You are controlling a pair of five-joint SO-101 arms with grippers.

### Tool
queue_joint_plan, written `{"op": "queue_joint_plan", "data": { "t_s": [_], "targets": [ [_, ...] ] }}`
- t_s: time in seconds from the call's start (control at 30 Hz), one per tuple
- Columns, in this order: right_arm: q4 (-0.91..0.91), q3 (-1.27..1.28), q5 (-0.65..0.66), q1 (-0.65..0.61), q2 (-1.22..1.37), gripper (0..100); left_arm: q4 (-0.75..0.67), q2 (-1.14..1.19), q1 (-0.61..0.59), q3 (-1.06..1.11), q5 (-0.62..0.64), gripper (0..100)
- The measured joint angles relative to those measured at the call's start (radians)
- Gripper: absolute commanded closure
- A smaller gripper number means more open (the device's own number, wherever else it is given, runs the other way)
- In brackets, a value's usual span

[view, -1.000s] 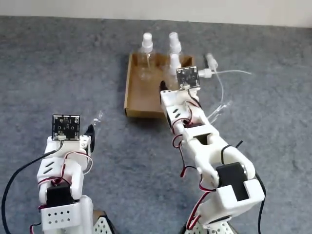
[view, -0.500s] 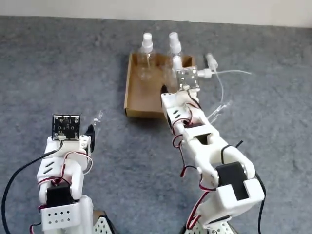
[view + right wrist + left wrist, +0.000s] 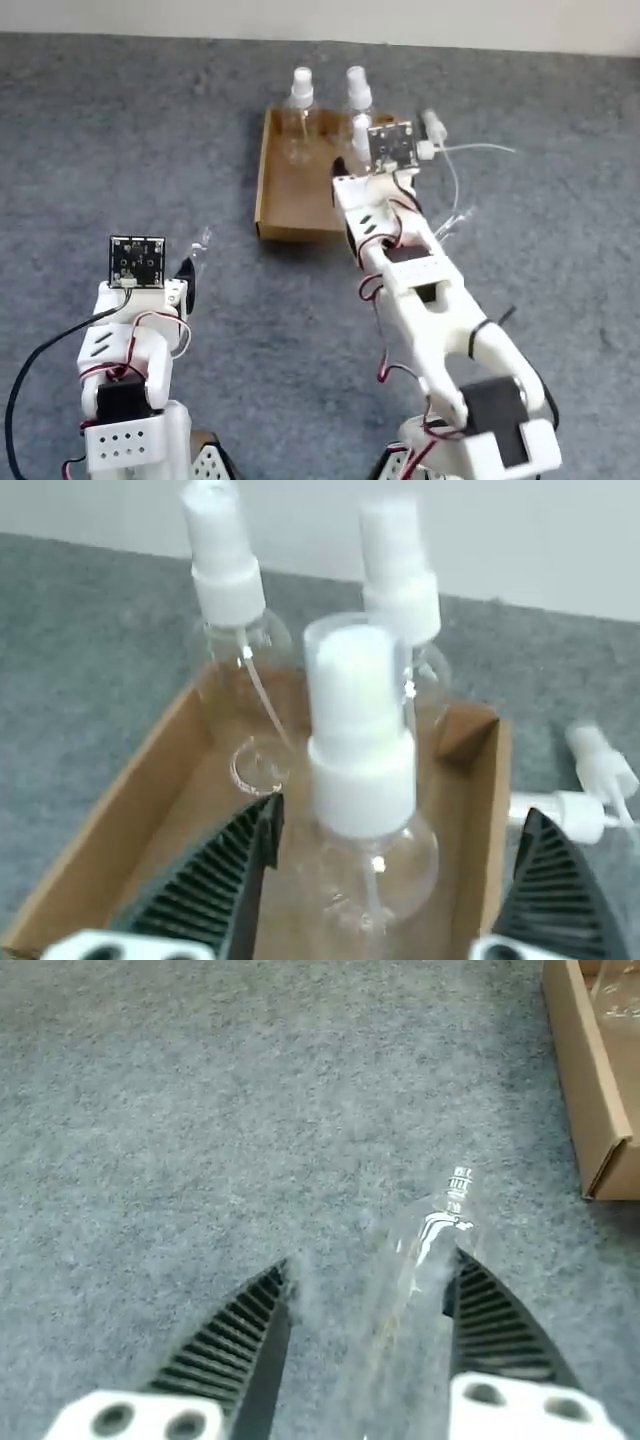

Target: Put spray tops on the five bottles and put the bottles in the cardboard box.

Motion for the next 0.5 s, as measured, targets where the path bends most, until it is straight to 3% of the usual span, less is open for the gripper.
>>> {"op": "queue_joint_plan", "data": {
  "t_s": [0.3, 0.5],
  "targets": [
    [0.308, 0.000, 0.000, 0.014, -0.365, 70.5, 0.000, 0.000, 0.000, 0.000, 0.000, 82],
    [0.621, -0.066, 0.000, 0.173, -0.552, 70.6, 0.000, 0.000, 0.000, 0.000, 0.000, 82]
  ]
}}
